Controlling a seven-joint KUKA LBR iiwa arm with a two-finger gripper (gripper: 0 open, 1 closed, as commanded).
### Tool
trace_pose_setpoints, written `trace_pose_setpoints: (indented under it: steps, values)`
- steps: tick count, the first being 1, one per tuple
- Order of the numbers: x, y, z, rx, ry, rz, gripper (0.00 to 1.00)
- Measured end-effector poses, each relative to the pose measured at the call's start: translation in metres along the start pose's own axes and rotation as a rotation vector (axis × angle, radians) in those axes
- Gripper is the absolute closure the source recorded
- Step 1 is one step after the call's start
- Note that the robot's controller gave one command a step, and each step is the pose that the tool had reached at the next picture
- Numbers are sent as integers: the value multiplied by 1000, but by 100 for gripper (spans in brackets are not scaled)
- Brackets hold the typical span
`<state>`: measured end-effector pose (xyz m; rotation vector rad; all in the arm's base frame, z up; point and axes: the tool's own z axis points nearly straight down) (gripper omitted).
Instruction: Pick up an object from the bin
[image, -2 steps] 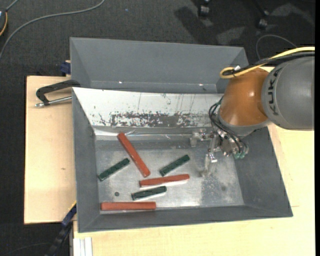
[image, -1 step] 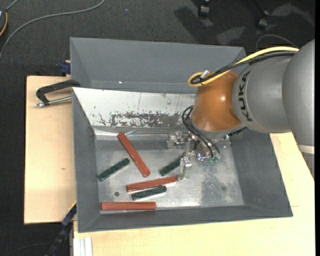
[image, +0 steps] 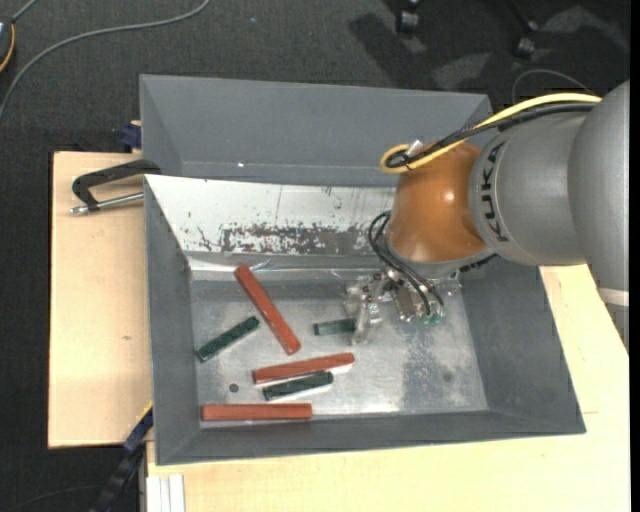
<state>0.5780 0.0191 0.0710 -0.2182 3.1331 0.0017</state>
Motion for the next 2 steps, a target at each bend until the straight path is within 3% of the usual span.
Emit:
trace_pose_setpoints:
  steps: [1,2]
  values:
    - [-1,-20,-121,3,-14,-28,100]
    - [19,22,-210,1,-15,-130,100]
